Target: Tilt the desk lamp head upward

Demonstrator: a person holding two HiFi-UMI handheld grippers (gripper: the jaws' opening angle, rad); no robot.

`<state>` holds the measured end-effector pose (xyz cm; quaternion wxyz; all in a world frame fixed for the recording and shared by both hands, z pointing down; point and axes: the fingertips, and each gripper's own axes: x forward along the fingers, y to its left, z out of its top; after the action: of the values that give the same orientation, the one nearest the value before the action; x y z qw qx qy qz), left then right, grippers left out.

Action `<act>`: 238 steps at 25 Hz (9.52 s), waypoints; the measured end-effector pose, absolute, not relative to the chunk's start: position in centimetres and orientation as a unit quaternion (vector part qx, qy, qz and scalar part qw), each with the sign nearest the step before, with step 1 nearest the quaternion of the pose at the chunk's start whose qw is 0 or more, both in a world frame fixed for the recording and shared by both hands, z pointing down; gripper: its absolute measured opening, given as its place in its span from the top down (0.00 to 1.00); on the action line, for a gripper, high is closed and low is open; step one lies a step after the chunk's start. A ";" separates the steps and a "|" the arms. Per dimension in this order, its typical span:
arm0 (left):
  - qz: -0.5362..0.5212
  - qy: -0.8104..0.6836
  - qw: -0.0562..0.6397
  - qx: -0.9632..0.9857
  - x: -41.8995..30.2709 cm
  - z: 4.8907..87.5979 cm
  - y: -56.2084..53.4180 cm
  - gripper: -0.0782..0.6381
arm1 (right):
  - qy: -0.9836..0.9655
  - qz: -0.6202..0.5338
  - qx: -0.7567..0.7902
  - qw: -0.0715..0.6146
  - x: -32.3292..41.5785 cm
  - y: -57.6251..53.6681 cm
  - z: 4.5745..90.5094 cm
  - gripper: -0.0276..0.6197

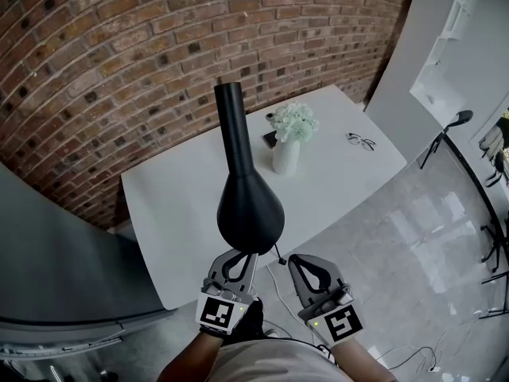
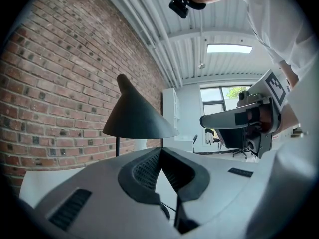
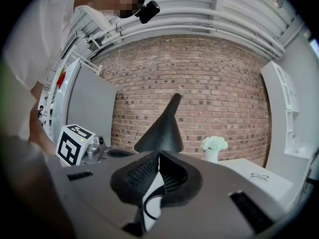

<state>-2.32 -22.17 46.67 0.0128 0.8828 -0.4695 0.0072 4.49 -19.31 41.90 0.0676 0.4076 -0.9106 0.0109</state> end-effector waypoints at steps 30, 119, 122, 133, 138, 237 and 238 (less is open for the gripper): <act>-0.015 -0.479 0.013 0.878 -2.5 47.0 -25.6 0.88 | -0.905 0.029 0.416 0.083 4.9 -22.1 43.9 0.93; -0.072 -0.512 -0.085 0.852 -4.4 32.8 -19.0 0.88 | -0.919 -0.017 0.390 0.053 3.5 -17.4 40.2 0.93; -0.075 -0.512 -0.093 0.850 -4.5 32.2 -18.8 0.88 | -0.918 -0.016 0.393 0.058 3.6 -17.2 40.2 0.93; -0.086 -0.511 -0.120 0.847 -5.0 29.8 -18.5 0.88 | -0.920 -0.034 0.389 0.038 2.9 -17.1 38.3 0.93; -0.088 -0.508 -0.130 0.847 -5.1 28.8 -18.7 0.88 | -0.920 -0.043 0.387 0.043 2.9 -17.1 37.9 0.93; -0.054 -0.528 -0.064 0.845 -4.0 34.1 -3.9 0.88 | -0.926 -0.004 0.377 0.026 5.0 -1.0 38.6 0.93; -0.052 -0.529 -0.065 0.845 -3.9 34.2 -3.6 0.88 | -0.925 -0.003 0.379 0.026 5.2 -0.8 38.6 0.93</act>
<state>-3.94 -3.55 34.18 -0.0654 0.8448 -0.5286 -0.0518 5.17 -0.84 38.62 0.0256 0.3789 -0.9251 -0.0031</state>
